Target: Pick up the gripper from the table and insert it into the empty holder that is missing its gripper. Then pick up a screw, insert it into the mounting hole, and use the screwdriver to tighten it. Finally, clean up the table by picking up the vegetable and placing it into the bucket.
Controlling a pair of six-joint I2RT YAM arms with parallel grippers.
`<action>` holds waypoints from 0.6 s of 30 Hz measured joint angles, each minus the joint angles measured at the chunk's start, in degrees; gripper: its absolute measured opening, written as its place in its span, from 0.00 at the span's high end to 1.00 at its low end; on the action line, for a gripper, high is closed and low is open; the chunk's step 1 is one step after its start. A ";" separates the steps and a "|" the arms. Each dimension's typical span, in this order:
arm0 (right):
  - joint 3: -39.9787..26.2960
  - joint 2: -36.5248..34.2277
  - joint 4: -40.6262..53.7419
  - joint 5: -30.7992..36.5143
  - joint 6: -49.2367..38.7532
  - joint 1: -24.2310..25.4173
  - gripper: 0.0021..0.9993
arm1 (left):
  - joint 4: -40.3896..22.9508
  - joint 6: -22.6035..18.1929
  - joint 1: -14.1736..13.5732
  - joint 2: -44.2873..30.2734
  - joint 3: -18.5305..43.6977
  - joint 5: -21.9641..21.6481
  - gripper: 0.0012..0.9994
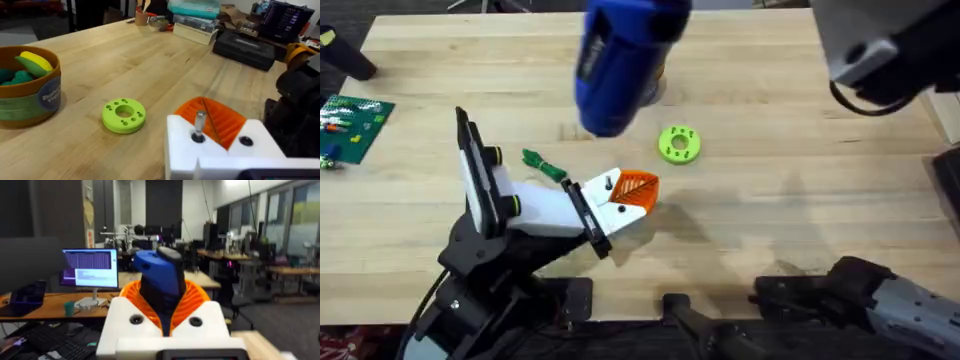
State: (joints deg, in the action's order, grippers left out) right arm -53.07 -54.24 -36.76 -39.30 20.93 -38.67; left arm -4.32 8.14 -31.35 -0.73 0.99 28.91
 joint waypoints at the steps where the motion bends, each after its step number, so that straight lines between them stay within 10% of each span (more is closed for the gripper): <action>1: -0.01 0.00 1.41 -0.22 0.31 0.65 0.94 | 0.00 0.00 0.00 0.00 0.00 0.00 0.99; 18: -0.01 -1.38 38.02 -0.44 -3.41 21.65 0.94 | 0.00 0.02 0.00 0.00 0.00 -0.05 0.99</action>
State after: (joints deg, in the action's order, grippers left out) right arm -53.08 -55.61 1.26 -39.74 17.52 -17.02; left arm -4.32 8.16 -31.35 -0.73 0.99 28.86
